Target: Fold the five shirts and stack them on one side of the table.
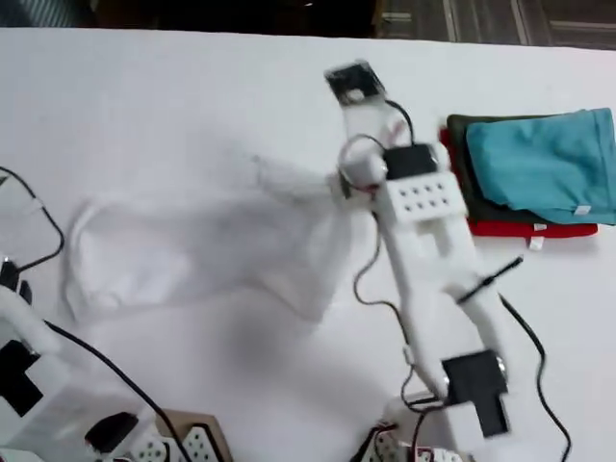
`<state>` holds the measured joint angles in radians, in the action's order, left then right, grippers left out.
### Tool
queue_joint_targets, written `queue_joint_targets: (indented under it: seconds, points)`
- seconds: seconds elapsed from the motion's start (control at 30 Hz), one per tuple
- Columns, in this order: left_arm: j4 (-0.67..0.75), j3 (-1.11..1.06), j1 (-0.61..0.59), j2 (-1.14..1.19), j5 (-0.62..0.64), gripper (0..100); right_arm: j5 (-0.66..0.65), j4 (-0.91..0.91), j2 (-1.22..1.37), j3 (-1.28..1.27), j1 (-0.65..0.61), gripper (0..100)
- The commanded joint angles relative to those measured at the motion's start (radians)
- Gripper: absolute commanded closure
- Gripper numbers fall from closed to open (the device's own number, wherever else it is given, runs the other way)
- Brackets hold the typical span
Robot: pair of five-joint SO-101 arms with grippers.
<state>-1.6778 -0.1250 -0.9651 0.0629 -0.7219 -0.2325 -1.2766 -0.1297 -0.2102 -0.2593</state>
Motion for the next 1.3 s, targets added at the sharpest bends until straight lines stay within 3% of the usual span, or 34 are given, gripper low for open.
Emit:
queue_joint_targets:
  seconds: [0.0,0.13,0.3,0.37,0.6,0.87,1.27]
  points:
    - [-0.008,0.039,0.069,-0.049,0.040,97,-0.078,0.001,-0.134,-0.120,0.071,97.8]
    - [-0.008,0.038,0.117,-0.044,0.040,97,-0.120,0.001,-0.222,-0.147,0.085,96.1]
    - [-0.006,0.039,0.144,-0.044,0.041,97,-0.120,0.001,-0.294,-0.147,0.041,72.9]
    - [-0.006,0.041,0.138,-0.048,0.041,97,-0.118,0.002,-0.317,-0.146,0.004,68.3]
    - [0.012,0.151,-0.075,-0.051,0.035,97,0.064,0.157,-0.302,-0.147,-0.188,68.1]
    - [0.021,0.280,-0.338,-0.044,0.032,97,0.069,0.191,0.065,0.069,-0.529,68.1]
    - [0.012,0.275,-0.520,-0.044,-0.009,97,0.078,0.162,0.832,0.879,-0.751,68.1]
